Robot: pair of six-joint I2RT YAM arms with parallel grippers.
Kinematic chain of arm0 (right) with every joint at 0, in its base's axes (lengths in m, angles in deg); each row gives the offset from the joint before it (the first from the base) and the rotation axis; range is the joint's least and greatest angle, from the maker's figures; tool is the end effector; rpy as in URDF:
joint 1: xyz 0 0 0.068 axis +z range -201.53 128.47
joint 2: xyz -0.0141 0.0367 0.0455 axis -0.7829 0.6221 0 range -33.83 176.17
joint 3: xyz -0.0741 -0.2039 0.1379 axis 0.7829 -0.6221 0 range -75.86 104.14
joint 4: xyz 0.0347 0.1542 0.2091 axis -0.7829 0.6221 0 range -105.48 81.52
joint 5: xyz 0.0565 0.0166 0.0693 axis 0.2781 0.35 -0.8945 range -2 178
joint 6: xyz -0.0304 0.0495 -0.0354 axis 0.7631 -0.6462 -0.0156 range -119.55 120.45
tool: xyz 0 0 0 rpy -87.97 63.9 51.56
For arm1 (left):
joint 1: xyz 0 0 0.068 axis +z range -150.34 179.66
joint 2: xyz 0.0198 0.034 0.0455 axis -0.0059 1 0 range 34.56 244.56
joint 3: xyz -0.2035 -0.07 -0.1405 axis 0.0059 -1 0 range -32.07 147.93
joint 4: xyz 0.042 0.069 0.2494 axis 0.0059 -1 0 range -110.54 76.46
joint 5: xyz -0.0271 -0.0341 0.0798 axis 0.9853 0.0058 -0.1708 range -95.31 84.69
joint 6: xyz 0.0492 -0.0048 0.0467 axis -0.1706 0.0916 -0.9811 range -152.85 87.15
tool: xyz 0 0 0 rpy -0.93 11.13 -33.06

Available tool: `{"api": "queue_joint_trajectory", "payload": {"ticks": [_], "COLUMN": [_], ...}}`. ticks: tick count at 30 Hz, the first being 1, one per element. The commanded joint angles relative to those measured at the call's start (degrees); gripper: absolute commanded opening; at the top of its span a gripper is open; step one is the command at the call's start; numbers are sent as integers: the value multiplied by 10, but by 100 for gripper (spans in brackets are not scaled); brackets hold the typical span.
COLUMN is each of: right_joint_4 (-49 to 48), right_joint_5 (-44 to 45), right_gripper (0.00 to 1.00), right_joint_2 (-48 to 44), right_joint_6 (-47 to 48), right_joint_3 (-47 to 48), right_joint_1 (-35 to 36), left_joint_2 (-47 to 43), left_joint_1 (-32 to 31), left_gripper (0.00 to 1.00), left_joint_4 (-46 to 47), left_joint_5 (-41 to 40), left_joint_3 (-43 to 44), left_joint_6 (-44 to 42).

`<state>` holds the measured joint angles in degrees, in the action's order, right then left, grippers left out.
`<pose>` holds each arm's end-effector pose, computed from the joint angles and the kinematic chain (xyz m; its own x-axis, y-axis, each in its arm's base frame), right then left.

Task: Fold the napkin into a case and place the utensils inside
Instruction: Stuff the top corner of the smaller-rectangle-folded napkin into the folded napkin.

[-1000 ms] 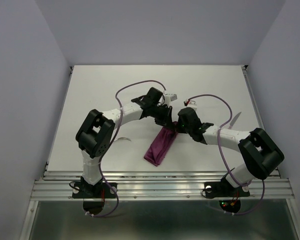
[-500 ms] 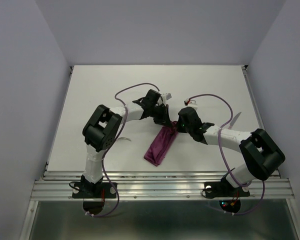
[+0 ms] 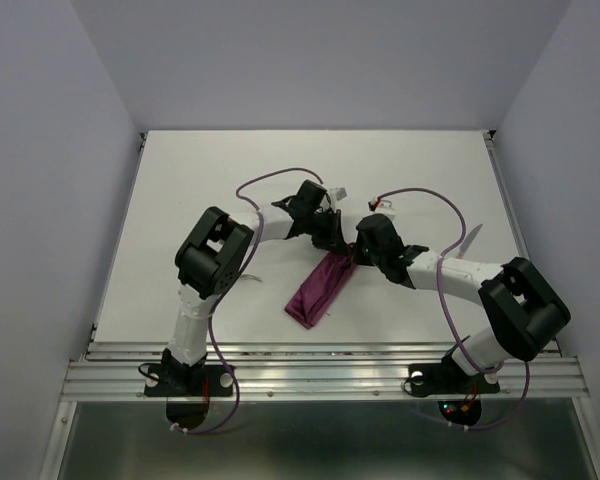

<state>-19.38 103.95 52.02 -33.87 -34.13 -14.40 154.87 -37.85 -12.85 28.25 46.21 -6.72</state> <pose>0.2617 0.1792 0.1508 -0.6581 0.1818 -0.7306 -0.0508 0.9575 0.2840 0.3444 -0.3026 0.1284 -0.8389 0.1814 -0.5132 0.5204 0.5436 -0.6586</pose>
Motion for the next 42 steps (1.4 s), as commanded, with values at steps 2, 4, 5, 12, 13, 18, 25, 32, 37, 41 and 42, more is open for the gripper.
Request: {"api": "queue_joint_trajectory", "payload": {"ticks": [2,4,5,12,13,18,25,32,37,41,42], "right_joint_4": [-22,-22,-22,-24,-24,-24,-24,-25,-24,-25,-25], "right_joint_5": [0,1,0,-3,-3,-1,2,7,2,3,4], "right_gripper": [1,1,1,1,1,1,1,1,1,1,1], "right_joint_2": [-4,-2,0,13,15,16,9,0,2,1,0], "right_joint_6": [-5,-5,-4,-2,-1,0,-4,-6,-4,-3,-2], "right_joint_3": [14,18,18,24,24,27,15,8,9,10,10], "right_joint_1": [1,1,1,1,1,1,1,1,1,1,1], "left_joint_2": [12,11,11,0,-1,-5,-56,-94,-111,-117,-120], "left_joint_1": [-18,-25,-26,-27,-28,-27,-25,-25,-24,-24,-23], "left_gripper": [0,0,0,0,0,0,0,0,0,0,0], "left_joint_4": [19,22,24,56,61,78,48,-6,-46,-66,-71], "left_joint_5": [35,42,44,70,75,113,111,86,66,52,47], "left_joint_3": [24,21,16,-8,-10,-22,-16,-16,-15,-21,-29], "left_joint_6": [5,7,7,23,26,44,40,10,-12,-23,-29]}}
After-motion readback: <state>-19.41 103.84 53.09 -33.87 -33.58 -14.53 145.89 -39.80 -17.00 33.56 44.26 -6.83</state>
